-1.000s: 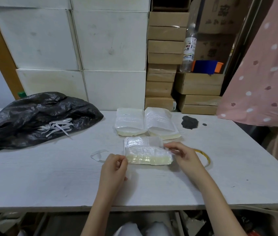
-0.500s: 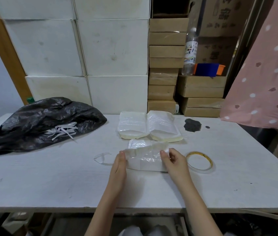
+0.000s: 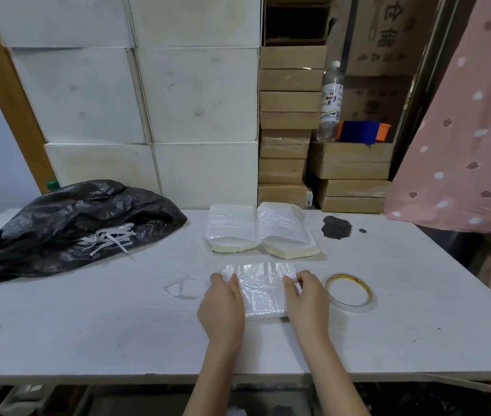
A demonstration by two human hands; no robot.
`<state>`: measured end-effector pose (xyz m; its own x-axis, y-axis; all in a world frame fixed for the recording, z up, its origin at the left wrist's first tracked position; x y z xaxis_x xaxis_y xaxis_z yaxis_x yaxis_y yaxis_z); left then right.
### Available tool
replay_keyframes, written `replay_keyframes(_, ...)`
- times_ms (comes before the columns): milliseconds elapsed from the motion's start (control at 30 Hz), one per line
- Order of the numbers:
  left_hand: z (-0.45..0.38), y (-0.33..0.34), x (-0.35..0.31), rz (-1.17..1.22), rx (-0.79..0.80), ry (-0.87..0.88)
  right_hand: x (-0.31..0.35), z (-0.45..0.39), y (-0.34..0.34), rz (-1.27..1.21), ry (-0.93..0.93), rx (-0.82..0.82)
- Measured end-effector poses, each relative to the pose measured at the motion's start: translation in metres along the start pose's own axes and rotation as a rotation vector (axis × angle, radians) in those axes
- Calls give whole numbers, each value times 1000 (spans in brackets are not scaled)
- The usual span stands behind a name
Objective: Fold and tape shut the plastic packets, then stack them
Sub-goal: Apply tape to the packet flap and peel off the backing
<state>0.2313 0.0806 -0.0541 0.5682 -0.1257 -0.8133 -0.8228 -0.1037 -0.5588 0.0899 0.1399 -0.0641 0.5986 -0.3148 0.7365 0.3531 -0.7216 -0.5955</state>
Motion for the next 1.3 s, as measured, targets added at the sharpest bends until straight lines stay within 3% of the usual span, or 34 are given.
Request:
replay_keyframes(167,0,-1,-6,-41,-6,2,9,-3,0,289,42,86)
replay_keyframes(233,3,0,-8,-90,1,43,18,0,-3,481,7,44)
replay_keyframes(333,-2,1,-6,-237,45,142,30,2,0,636,-217,-52)
replay_keyframes(400,-7,0,-4,-270,87,162,31,-1,1,550,-419,-71)
replay_keyframes(467,-9,-1,-3,-247,119,148,34,2,5,427,-646,60)
replay_keyframes(533,-9,0,-1,-239,135,123,34,7,14,544,-722,242)
replay_keyframes(600,-9,0,-1,-240,134,127,33,10,15,560,-687,362)
replay_keyframes(800,-9,1,-2,-300,57,189,31,2,16,367,-461,490)
replay_keyframes(900,-16,5,-14,-397,18,420,34,-1,17,439,-456,516)
replay_keyframes(1000,-14,15,-21,-326,240,650,29,-3,8,413,-490,576)
replay_keyframes(1100,-15,19,-8,-268,431,542,26,5,1,342,-458,634)
replay_keyframes(1167,-16,22,0,-221,444,483,24,5,2,227,-380,671)
replay_keyframes(1300,-11,22,12,-253,450,444,19,-6,3,-257,28,844)
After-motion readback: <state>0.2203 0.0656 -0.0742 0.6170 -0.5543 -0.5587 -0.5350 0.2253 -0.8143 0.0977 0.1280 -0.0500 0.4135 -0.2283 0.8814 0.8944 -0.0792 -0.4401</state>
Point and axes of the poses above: each hand's wrist, its own z-axis away from the middle knuckle, its own y-axis out of the palm, x = y × z, the point moved 3 cm from there along -z, towards the middle knuckle, and after that the axes turned 9 degrees about z, right-handed, at the moved point
